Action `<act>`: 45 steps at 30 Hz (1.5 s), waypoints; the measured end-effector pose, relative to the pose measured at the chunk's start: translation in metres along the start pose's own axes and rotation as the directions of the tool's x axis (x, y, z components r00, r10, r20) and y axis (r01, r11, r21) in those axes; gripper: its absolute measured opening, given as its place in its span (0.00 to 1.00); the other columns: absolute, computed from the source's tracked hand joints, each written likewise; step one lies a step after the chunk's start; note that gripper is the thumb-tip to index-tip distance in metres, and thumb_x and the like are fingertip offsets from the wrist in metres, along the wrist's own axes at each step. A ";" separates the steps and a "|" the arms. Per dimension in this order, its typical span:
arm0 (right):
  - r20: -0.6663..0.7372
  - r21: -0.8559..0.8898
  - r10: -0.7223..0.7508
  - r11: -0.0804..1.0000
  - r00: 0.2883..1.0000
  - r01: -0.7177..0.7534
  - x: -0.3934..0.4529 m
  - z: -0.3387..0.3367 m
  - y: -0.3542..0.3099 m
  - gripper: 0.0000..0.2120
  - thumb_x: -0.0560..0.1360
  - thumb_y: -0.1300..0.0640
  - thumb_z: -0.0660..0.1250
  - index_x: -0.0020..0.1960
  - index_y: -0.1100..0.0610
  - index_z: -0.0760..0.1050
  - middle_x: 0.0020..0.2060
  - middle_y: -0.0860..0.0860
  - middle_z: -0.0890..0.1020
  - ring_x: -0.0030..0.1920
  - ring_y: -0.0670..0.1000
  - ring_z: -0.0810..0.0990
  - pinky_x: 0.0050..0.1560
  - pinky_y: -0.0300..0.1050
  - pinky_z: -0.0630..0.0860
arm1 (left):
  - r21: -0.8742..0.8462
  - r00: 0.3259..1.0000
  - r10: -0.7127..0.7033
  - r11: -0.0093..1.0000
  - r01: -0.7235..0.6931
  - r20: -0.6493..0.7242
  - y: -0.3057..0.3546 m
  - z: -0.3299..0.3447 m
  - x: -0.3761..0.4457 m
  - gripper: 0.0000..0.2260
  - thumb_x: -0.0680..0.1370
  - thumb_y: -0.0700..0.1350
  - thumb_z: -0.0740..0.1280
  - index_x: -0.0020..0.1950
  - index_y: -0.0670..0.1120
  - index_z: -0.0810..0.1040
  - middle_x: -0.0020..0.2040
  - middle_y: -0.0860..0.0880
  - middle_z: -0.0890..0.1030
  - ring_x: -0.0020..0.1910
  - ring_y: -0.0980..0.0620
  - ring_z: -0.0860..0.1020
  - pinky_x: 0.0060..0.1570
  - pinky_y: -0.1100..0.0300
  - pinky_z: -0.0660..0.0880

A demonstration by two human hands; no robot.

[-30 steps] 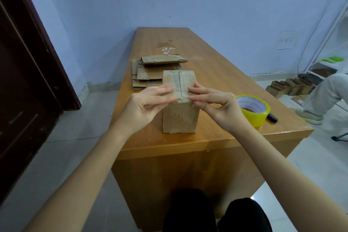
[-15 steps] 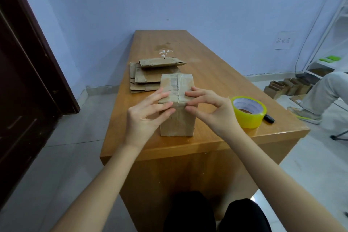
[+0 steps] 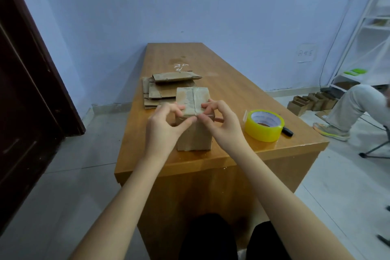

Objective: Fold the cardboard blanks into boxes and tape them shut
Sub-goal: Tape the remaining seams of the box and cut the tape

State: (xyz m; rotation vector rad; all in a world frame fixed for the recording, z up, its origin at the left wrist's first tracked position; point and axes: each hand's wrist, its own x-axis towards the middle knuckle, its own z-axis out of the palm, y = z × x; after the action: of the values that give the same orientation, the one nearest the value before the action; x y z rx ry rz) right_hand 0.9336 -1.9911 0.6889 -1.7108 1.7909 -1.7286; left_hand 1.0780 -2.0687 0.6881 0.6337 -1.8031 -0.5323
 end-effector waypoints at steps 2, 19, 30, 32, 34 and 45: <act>0.044 -0.039 -0.064 0.997 0.997 0.066 -0.003 0.001 0.005 0.04 0.78 0.58 0.64 0.50 0.51 0.69 0.56 0.48 0.77 0.68 0.42 0.67 0.62 0.48 0.73 | 0.027 1.000 0.023 0.999 -0.024 0.005 -0.002 0.001 -0.004 0.12 0.69 0.48 0.74 0.45 0.48 0.73 0.54 0.56 0.78 0.59 0.62 0.72 0.46 0.52 0.80; -0.065 -0.089 -0.054 0.995 0.996 0.048 -0.010 0.014 0.004 0.09 0.75 0.52 0.68 0.51 0.46 0.68 0.57 0.40 0.74 0.69 0.42 0.66 0.60 0.53 0.75 | -0.226 0.995 -0.104 0.969 0.099 -0.010 -0.003 0.002 -0.011 0.06 0.76 0.41 0.69 0.51 0.50 0.80 0.54 0.59 0.80 0.62 0.59 0.75 0.60 0.64 0.73; 0.116 0.277 0.014 0.960 0.993 -0.046 -0.009 -0.005 0.007 0.12 0.81 0.66 0.56 0.52 0.52 0.75 0.61 0.43 0.76 0.73 0.45 0.61 0.66 0.32 0.66 | -0.474 0.952 -0.298 0.830 0.295 0.072 0.001 -0.003 -0.012 0.10 0.76 0.37 0.67 0.50 0.51 0.82 0.52 0.60 0.82 0.58 0.60 0.78 0.54 0.60 0.77; 0.098 0.318 0.009 0.947 0.995 -0.039 -0.011 -0.003 0.006 0.12 0.81 0.66 0.56 0.51 0.54 0.75 0.61 0.46 0.76 0.73 0.46 0.62 0.66 0.30 0.64 | -0.539 0.917 -0.392 0.758 0.367 0.073 0.002 -0.003 -0.014 0.09 0.75 0.37 0.68 0.50 0.50 0.81 0.53 0.57 0.83 0.56 0.61 0.78 0.49 0.65 0.78; 0.086 0.327 0.021 0.944 0.996 -0.049 -0.012 -0.003 0.002 0.11 0.81 0.65 0.57 0.51 0.54 0.76 0.61 0.47 0.77 0.72 0.46 0.63 0.64 0.26 0.63 | -0.561 0.888 -0.449 0.712 0.422 0.098 0.003 -0.005 -0.013 0.08 0.75 0.37 0.68 0.51 0.48 0.81 0.52 0.56 0.83 0.55 0.60 0.79 0.47 0.65 0.78; 0.150 -0.329 0.267 0.921 0.952 -0.206 0.035 -0.040 -0.027 0.10 0.77 0.49 0.65 0.54 0.54 0.70 0.53 0.51 0.78 0.53 0.51 0.77 0.55 0.51 0.76 | 0.164 0.893 -0.331 0.942 0.293 0.303 0.039 -0.021 0.082 0.04 0.77 0.41 0.64 0.48 0.50 0.77 0.43 0.52 0.81 0.39 0.53 0.81 0.36 0.56 0.78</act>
State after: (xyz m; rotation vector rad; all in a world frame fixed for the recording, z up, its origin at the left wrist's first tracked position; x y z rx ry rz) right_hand 0.9085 -1.9849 0.7427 -1.6119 2.1606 -1.1920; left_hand 1.0706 -2.0938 0.7771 0.9722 -2.0666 -0.7937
